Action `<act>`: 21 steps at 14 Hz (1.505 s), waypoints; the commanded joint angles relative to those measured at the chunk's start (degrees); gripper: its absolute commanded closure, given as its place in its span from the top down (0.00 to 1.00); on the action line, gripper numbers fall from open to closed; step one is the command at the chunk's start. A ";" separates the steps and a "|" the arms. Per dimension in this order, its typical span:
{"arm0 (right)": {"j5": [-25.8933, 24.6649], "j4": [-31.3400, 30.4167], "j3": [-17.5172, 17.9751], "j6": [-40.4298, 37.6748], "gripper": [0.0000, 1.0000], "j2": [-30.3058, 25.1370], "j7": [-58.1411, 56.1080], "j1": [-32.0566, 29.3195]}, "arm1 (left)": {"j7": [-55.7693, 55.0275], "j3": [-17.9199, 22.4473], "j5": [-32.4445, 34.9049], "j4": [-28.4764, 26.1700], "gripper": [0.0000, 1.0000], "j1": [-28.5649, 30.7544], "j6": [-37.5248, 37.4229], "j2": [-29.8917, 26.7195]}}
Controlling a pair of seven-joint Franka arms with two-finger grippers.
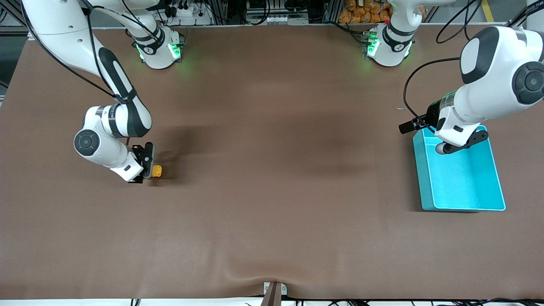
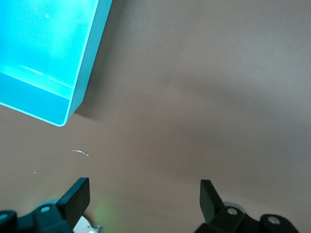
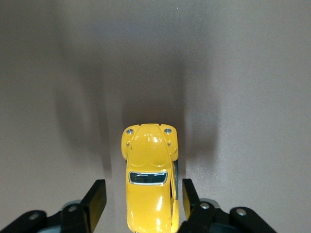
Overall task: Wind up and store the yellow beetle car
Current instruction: 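Press the car down and drag it backward with the right gripper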
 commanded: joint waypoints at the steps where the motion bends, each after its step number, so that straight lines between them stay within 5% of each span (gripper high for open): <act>1: -0.65 -0.49 0.06 1.34 0.59 0.28 -0.82 -0.35 | -3.79 -0.34 -1.29 -0.30 1.00 -0.30 2.20 0.41; 8: -0.65 -0.40 0.06 1.08 0.36 0.54 -0.91 -1.23 | -9.49 -0.34 -1.29 -0.38 1.00 -1.88 4.84 2.34; 21: -0.74 0.30 0.06 1.16 0.36 2.21 -6.18 -5.62 | -22.08 -0.34 -1.38 -0.47 1.00 -3.29 10.03 4.89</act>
